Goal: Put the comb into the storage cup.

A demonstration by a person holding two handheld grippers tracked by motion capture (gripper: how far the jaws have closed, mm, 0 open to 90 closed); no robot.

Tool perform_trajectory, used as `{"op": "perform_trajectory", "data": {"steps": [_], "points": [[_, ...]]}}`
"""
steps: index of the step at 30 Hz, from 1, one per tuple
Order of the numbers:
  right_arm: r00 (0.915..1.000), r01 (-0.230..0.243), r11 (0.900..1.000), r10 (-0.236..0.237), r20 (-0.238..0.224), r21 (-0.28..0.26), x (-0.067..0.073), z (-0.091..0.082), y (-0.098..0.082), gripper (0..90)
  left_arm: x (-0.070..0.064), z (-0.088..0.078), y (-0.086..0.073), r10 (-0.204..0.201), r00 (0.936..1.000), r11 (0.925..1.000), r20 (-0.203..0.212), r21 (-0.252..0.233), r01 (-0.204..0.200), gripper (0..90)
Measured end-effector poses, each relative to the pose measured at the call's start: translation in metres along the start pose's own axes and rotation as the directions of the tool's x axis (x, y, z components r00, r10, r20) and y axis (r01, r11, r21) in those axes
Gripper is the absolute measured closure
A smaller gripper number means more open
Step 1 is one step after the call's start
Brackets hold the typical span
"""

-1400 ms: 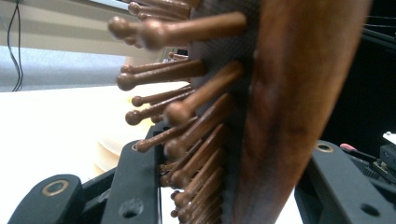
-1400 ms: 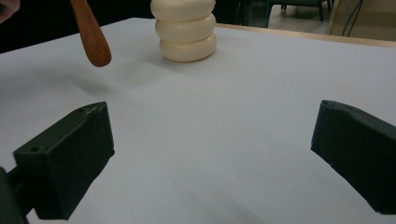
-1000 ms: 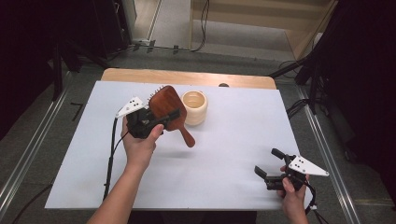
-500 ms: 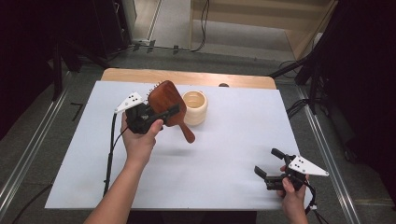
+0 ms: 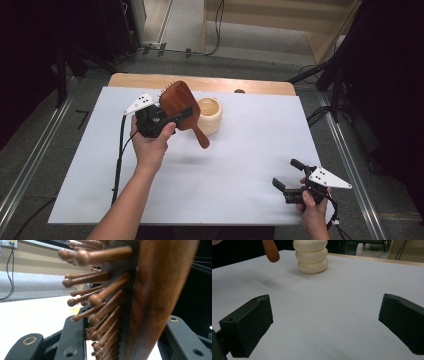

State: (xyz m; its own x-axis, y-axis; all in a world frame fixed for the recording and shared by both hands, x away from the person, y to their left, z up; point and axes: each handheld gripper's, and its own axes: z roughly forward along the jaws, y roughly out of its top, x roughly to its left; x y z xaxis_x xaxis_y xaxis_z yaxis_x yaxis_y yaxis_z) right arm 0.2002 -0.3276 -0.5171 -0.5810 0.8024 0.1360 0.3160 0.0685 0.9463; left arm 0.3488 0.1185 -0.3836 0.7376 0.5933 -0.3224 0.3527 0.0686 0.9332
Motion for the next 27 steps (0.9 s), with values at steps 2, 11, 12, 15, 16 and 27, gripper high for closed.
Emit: {"op": "perform_trajectory", "data": {"steps": [2, 11, 12, 15, 16, 27], "points": [[1.0000, -0.001, 1.000, 0.001, -0.001, -0.001, 0.000, 0.000, 0.000, 0.0, 0.000, 0.000, 0.002, 0.006, 1.0000, 1.0000, -0.003, 0.003, -0.006, 57.1], [1.0000, -0.005, 1.000, 0.005, 0.001, -0.002, 0.000, -0.001, 0.000, 0.0, 0.001, 0.004, 0.011, 0.012, 0.9999, 0.9999, -0.001, -0.012, -0.012, 57.1], [1.0000, -0.005, 1.000, 0.005, 0.000, -0.003, 0.000, -0.001, 0.000, 0.0, 0.001, 0.005, 0.011, 0.009, 1.0000, 0.9999, -0.002, -0.013, -0.009, 57.1], [1.0000, -0.004, 1.000, 0.004, -0.001, -0.004, -0.001, -0.001, 0.000, 0.0, 0.002, 0.006, 0.012, 0.010, 0.9999, 0.9999, -0.005, -0.013, -0.010, 57.1], [1.0000, -0.004, 1.000, 0.004, -0.001, -0.004, -0.001, -0.001, 0.000, 0.0, 0.003, 0.007, 0.012, 0.009, 1.0000, 0.9999, -0.005, -0.013, -0.009, 57.1], [1.0000, -0.003, 1.000, 0.003, -0.003, -0.005, -0.001, -0.001, 0.000, 0.0, 0.007, 0.013, 0.018, 0.009, 0.9999, 0.9998, -0.006, -0.020, -0.009, 57.2]]}}
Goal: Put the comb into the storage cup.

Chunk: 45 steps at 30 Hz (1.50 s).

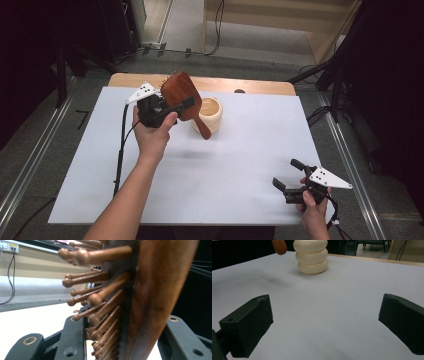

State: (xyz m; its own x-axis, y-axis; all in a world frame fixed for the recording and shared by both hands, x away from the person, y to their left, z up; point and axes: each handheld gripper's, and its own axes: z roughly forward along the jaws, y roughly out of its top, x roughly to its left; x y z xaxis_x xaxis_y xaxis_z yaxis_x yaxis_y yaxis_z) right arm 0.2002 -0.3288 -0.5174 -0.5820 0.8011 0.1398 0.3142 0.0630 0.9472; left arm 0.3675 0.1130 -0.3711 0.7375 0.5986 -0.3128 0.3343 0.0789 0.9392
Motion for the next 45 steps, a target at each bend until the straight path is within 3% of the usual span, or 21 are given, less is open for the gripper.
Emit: {"op": "perform_trajectory", "data": {"steps": [45], "points": [[0.9999, -0.014, 1.000, 0.014, -0.005, -0.009, -0.001, -0.001, 0.000, 0.0, 0.015, 0.018, 0.028, -0.014, 0.9997, 0.9989, -0.021, -0.045, 0.013, 57.1]]}}
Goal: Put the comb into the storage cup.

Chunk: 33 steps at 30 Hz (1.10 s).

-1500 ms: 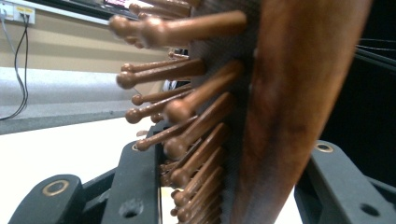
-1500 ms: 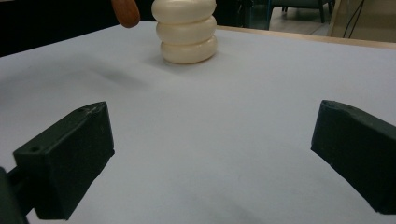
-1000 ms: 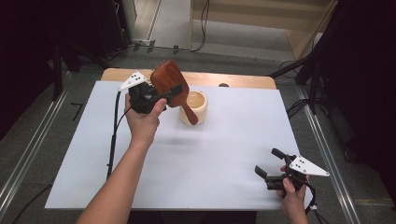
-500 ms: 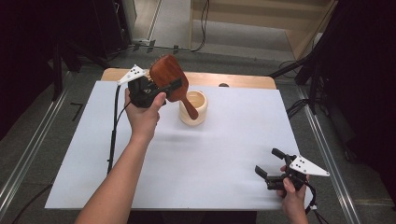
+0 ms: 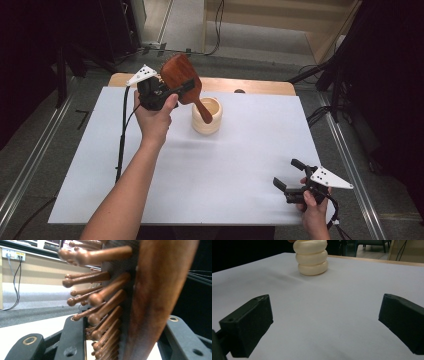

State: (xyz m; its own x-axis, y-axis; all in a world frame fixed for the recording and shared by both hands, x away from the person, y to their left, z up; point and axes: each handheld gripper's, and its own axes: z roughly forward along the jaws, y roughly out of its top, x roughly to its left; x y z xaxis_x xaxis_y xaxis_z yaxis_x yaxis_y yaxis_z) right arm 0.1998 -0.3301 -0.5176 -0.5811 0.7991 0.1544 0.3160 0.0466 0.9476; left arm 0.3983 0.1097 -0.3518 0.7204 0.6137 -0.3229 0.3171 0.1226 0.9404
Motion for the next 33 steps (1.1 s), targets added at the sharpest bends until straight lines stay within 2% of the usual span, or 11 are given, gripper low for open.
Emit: {"op": "perform_trajectory", "data": {"steps": [17, 29, 33], "points": [[1.0000, 0.002, 1.000, -0.002, -0.002, -0.002, 0.000, 0.000, 0.000, 0.0, 0.010, 0.003, 0.007, -0.008, 0.9998, 0.9998, -0.020, -0.020, 0.008, 57.1], [1.0000, 0.002, 1.000, -0.002, -0.003, -0.002, -0.001, 0.001, 0.000, 0.0, 0.016, 0.011, 0.010, -0.014, 0.9984, 0.9995, -0.055, -0.028, 0.012, 57.1], [1.0000, 0.000, 1.000, 0.000, -0.004, -0.003, -0.001, 0.000, 0.000, 0.0, 0.019, 0.015, 0.008, -0.017, 0.9978, 0.9990, -0.065, -0.043, 0.014, 56.9]]}}
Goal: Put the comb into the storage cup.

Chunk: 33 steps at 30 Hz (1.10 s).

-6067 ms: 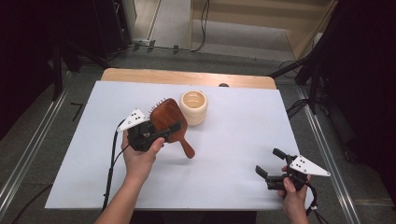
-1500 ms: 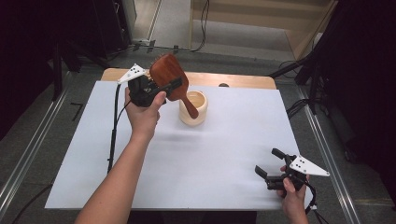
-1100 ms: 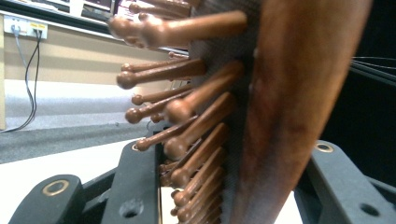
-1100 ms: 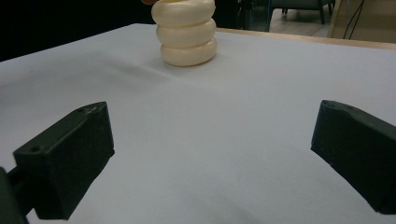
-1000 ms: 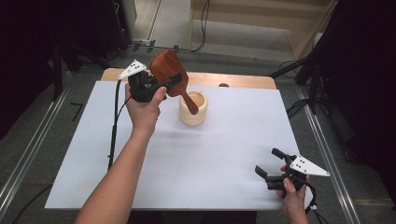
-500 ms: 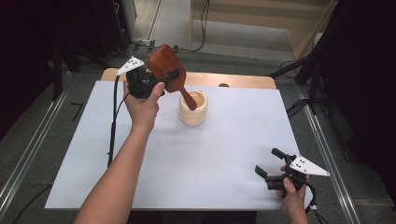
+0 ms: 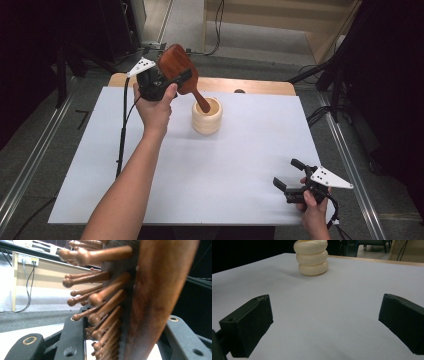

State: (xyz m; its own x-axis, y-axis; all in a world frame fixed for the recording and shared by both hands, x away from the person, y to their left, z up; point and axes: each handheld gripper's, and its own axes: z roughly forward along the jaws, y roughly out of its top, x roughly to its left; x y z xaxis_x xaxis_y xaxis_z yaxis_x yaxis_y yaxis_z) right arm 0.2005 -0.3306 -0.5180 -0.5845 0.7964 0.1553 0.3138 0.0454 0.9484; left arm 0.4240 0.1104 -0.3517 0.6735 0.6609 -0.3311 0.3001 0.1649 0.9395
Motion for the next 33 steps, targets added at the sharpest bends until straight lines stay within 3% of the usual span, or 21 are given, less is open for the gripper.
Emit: {"op": "perform_trajectory", "data": {"steps": [15, 33], "points": [[1.0000, 0.003, 1.000, -0.003, -0.001, -0.002, 0.000, 0.000, 0.000, 0.0, 0.004, 0.013, -0.013, 0.011, 0.9991, 0.9997, -0.040, 0.023, -0.011, 56.8], [1.0000, 0.002, 1.000, -0.002, -0.002, -0.004, 0.000, 0.000, 0.000, 0.0, 0.005, 0.027, -0.042, 0.024, 0.9947, 0.9982, -0.100, 0.057, -0.018, 56.5]]}}
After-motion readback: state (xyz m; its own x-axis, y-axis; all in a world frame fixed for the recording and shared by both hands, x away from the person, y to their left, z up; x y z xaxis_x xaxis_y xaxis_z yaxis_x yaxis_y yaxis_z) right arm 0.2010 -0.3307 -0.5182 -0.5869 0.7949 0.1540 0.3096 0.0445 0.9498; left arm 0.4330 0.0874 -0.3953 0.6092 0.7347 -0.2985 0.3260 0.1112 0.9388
